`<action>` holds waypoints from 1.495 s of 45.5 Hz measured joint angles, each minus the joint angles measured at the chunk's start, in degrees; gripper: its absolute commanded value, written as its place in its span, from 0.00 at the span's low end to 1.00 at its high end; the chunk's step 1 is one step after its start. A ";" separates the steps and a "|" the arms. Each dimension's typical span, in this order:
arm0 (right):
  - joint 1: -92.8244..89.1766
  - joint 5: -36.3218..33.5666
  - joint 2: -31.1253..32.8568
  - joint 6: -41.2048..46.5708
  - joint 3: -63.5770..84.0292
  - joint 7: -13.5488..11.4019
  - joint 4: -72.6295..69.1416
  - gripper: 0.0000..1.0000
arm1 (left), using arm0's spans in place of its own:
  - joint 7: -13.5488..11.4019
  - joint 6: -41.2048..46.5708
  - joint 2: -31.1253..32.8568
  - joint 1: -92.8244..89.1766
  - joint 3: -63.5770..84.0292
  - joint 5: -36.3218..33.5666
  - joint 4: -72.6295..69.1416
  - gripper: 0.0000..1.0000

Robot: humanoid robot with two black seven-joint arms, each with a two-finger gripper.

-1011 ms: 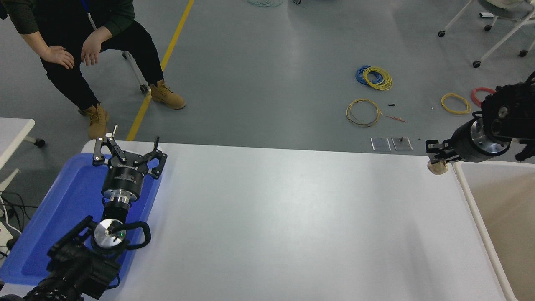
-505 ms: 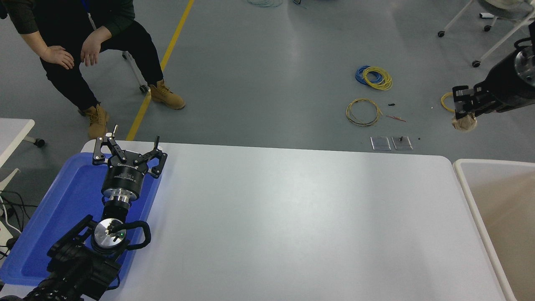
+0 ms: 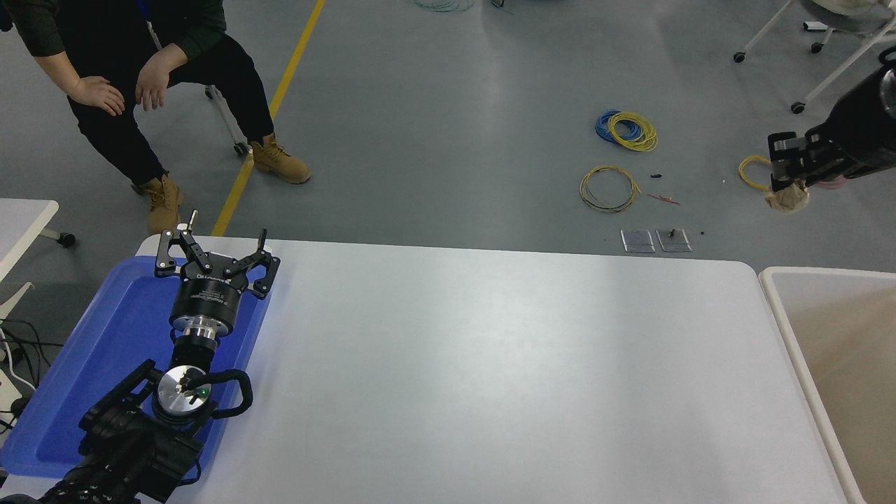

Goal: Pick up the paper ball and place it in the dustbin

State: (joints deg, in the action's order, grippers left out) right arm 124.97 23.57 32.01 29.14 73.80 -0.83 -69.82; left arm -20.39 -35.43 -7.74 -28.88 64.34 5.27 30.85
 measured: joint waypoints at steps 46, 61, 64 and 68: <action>-66.70 -9.40 5.36 -28.09 -30.13 0.17 55.70 0.00 | 0.00 -0.04 0.00 0.02 0.00 0.00 0.00 1.00; -79.11 -9.89 2.57 -34.81 -46.43 0.34 62.12 0.00 | 0.00 -0.04 0.02 -0.01 0.00 -0.01 0.00 1.00; -81.05 -10.02 1.59 -35.47 -49.40 0.37 63.26 0.00 | 0.00 -0.04 0.02 -0.02 0.00 0.00 0.00 1.00; -83.28 -10.11 0.30 -36.07 -52.40 0.41 64.29 0.00 | 0.00 -0.04 0.03 -0.02 0.00 0.00 0.00 1.00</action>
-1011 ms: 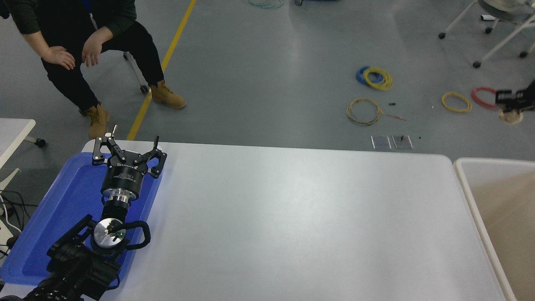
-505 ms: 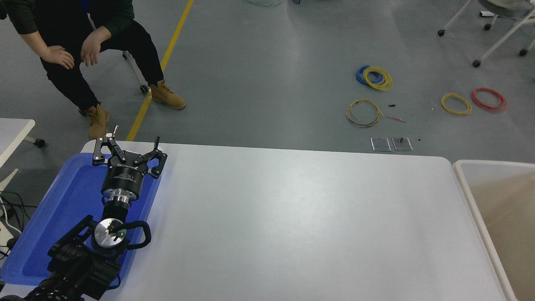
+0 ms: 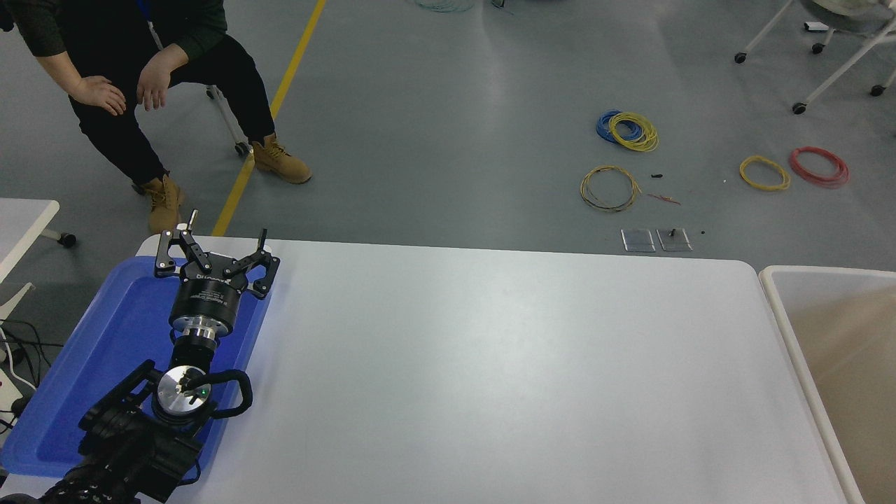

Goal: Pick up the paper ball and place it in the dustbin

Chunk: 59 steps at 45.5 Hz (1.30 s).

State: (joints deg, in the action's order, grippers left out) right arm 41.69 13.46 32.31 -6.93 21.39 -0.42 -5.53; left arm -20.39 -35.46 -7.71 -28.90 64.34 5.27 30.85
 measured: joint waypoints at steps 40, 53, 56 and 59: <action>-8.57 -2.92 -9.11 -5.90 -7.32 0.12 4.28 1.00 | -0.01 0.01 0.00 -0.01 0.00 0.00 0.00 1.00; -7.49 -2.98 -9.15 -6.86 -7.39 0.07 4.02 1.00 | -0.03 -0.03 0.01 -0.01 0.00 0.00 0.00 1.00; -7.03 -2.99 -9.10 -6.93 -7.43 0.06 3.96 1.00 | -0.03 -0.04 0.00 -0.01 0.00 0.00 0.00 1.00; -6.39 -3.02 -9.10 -6.97 -7.47 0.06 3.86 1.00 | -0.03 -0.04 0.00 -0.01 0.00 0.00 0.00 1.00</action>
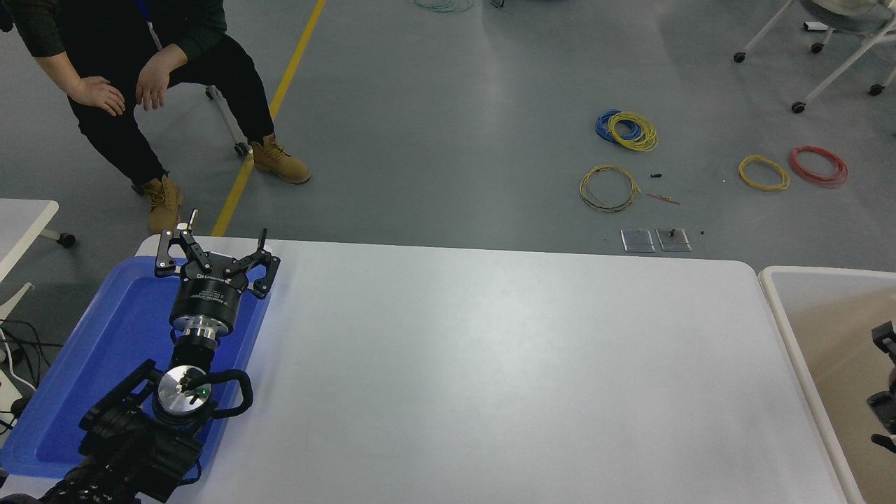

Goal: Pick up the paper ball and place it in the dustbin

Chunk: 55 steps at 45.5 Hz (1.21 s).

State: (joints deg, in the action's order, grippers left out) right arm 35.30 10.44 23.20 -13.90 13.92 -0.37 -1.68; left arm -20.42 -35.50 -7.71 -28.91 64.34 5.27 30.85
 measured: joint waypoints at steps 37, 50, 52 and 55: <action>12.92 0.89 4.43 0.01 -37.81 15.68 -21.04 1.00 | -0.06 0.08 0.00 0.05 0.00 0.00 0.00 1.00; 4.88 1.09 3.29 2.32 -67.12 19.36 -36.24 1.00 | -0.06 0.08 -0.01 0.05 0.00 0.01 0.00 1.00; 3.46 1.09 2.87 3.70 -70.39 19.60 -37.90 1.00 | -0.06 0.08 0.01 0.05 0.00 0.00 0.00 1.00; 1.06 1.13 2.16 6.71 -75.79 19.91 -40.14 1.00 | -0.06 0.08 0.00 0.05 0.00 0.01 0.00 1.00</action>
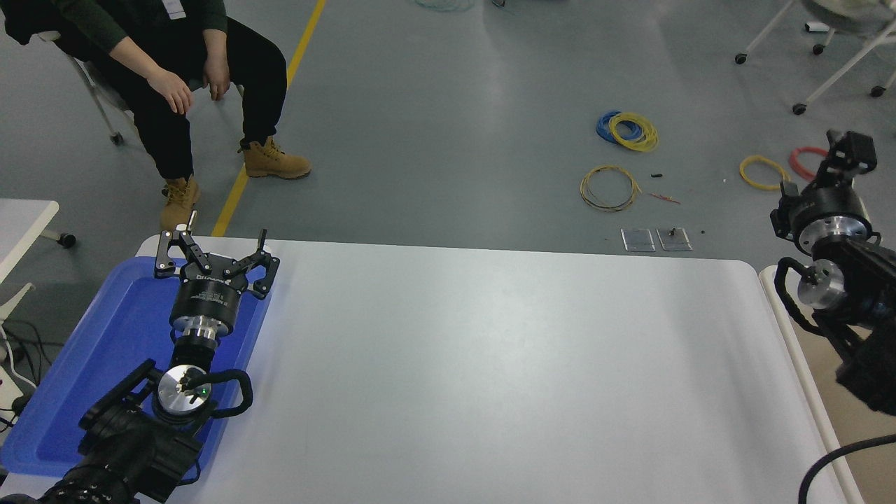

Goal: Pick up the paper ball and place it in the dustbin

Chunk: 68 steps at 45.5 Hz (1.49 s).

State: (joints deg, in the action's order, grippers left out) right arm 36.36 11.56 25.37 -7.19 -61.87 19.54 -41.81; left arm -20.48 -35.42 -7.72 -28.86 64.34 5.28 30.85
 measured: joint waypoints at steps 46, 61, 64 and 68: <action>-17.27 0.33 -8.09 25.35 -14.27 0.78 -0.92 1.00 | 0.08 -0.04 -0.01 -0.03 0.00 0.00 0.00 1.00; -16.77 4.26 -8.60 25.59 -12.25 3.36 0.09 1.00 | 0.08 -0.05 0.02 -0.04 0.00 -0.01 0.00 1.00; -16.69 5.34 -8.64 25.50 -12.07 3.93 0.22 1.00 | 0.08 -0.06 0.02 -0.04 0.00 0.00 0.00 1.00; -16.57 6.35 -8.69 25.38 -11.88 4.45 0.42 1.00 | 0.08 -0.07 0.02 -0.04 0.00 -0.01 0.00 1.00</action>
State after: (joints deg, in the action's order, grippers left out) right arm 19.78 17.91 16.67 18.19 -73.75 23.99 -41.39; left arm -20.40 -35.49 -7.70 -28.90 64.34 5.27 30.85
